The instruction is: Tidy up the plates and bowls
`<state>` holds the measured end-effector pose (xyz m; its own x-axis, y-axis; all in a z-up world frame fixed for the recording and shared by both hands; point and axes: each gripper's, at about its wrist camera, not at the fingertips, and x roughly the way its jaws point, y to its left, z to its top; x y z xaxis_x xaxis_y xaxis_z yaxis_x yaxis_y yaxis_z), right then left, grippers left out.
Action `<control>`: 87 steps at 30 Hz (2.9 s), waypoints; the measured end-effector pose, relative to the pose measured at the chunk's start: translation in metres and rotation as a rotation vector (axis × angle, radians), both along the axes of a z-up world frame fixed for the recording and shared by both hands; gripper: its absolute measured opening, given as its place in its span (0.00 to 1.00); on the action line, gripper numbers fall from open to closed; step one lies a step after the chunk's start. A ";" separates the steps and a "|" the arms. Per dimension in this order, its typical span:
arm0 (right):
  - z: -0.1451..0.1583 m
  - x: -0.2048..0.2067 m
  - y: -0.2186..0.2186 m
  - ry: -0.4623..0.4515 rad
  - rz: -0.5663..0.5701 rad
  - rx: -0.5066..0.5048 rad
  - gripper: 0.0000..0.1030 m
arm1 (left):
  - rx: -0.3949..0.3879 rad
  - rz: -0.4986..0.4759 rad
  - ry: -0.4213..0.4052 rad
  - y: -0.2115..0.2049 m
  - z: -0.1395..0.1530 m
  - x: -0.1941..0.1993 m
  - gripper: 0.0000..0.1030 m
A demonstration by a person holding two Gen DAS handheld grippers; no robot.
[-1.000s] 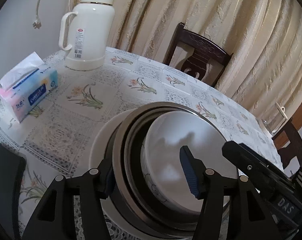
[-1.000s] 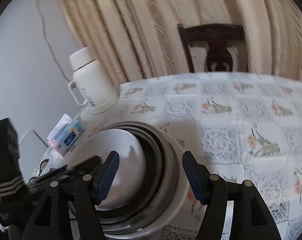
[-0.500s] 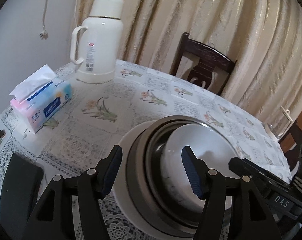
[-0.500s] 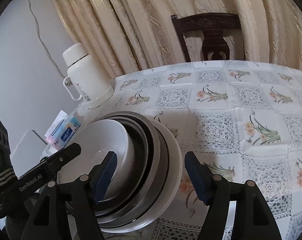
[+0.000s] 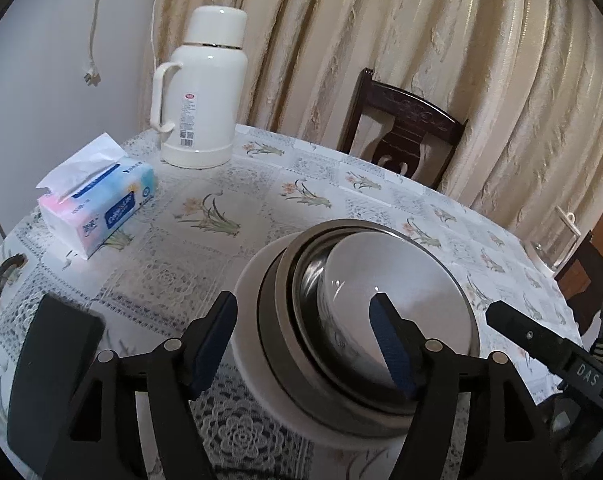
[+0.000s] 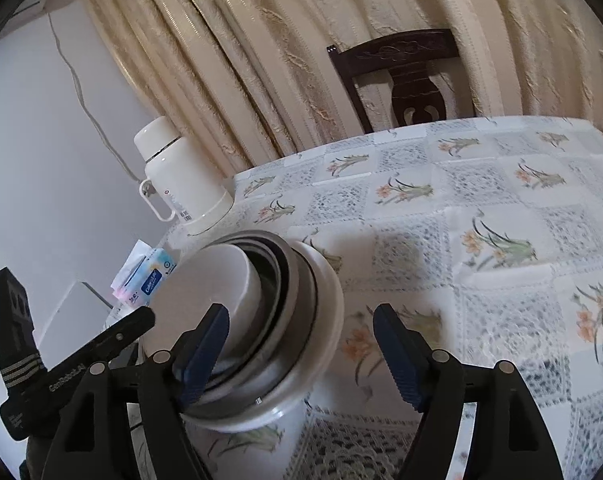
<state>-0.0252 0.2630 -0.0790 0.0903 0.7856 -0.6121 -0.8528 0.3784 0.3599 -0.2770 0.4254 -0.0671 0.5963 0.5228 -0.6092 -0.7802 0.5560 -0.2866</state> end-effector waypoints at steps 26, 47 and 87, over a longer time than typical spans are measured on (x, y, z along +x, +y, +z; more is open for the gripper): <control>-0.014 -0.038 -0.074 -0.118 0.026 0.014 0.95 | 0.263 0.096 0.174 -0.107 0.011 -0.012 0.94; -0.009 -0.057 -0.060 -0.281 0.013 -0.041 1.00 | 0.279 0.148 0.199 -0.106 0.000 -0.021 0.96; -0.029 -0.070 -0.011 -0.249 0.132 -0.164 1.00 | 0.191 0.143 0.228 -0.071 -0.030 -0.022 0.96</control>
<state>-0.0951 0.2522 -0.1076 0.1575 0.6934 -0.7031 -0.9524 0.2948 0.0773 -0.2985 0.3542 -0.0972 0.3682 0.7091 -0.6013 -0.8862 0.4633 0.0037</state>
